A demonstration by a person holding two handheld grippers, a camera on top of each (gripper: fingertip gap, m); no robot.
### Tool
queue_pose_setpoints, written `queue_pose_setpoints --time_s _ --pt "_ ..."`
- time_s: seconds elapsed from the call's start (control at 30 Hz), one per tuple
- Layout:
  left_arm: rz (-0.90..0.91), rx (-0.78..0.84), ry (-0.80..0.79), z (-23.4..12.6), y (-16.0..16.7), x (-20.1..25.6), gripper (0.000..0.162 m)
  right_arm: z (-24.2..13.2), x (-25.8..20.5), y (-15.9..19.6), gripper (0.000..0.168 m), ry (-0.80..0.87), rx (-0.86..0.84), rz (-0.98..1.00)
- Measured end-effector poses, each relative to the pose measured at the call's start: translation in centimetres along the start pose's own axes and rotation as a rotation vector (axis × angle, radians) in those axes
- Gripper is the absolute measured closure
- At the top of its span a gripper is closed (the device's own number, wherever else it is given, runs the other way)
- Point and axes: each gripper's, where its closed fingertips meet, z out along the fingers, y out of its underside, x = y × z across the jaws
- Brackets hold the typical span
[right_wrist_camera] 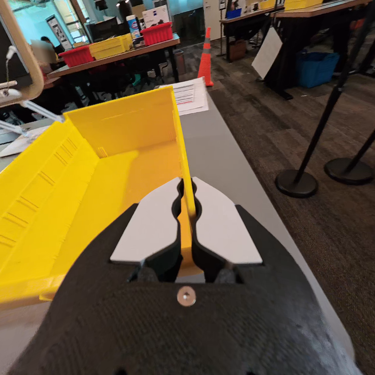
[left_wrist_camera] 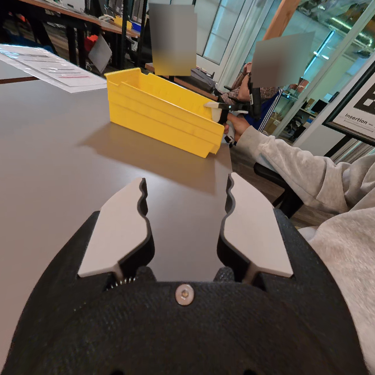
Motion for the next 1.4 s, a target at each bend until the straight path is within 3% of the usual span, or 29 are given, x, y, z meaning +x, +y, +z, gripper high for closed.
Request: queue_pose_setpoints --time_s 0.03,0.07,0.13,0.2,0.3,0.53,0.67,0.87,1.1,1.4 --pt "0.007 -0.011 -0.001 0.2 0.2 0.1 0.086 -0.2 0.7 -0.1 0.164 0.019 0.01 0.017" --pt "0.013 -0.022 0.0 0.4 0.4 0.1 0.087 -0.4 1.5 -0.3 0.159 0.056 0.023 0.037" --pt "0.022 -0.044 0.001 0.6 0.8 0.2 0.087 -2.0 3.8 -2.1 0.131 0.219 0.099 0.032" --pt "0.031 -0.062 -0.003 0.8 1.2 0.2 0.088 -5.1 4.2 -5.9 0.125 0.344 0.262 -0.052" --pt "0.041 -0.07 -0.013 1.0 1.6 -0.1 0.09 -7.8 -0.7 -9.1 0.124 0.277 0.452 -0.118" --pt "0.125 -0.005 -0.141 0.0 0.8 -2.0 0.107 -2.8 -23.5 -3.3 0.128 -0.316 0.283 -0.294" --pt "0.082 0.073 -0.222 -2.0 0.2 -4.0 0.111 -3.3 -31.8 0.9 0.132 -0.53 0.225 -0.446" --pt "-0.059 0.185 -0.249 -4.3 -0.3 -5.5 0.114 -3.3 -34.8 4.3 0.143 -0.662 0.158 -0.583" --pt "0.055 -0.005 -0.381 -6.5 3.7 -5.6 0.125 -1.8 -35.9 4.2 0.152 -0.77 0.12 -0.503" --pt "0.075 0.046 -0.519 -12.0 5.2 -2.9 0.129 -1.0 -42.6 6.6 0.153 -0.989 0.06 -0.555"
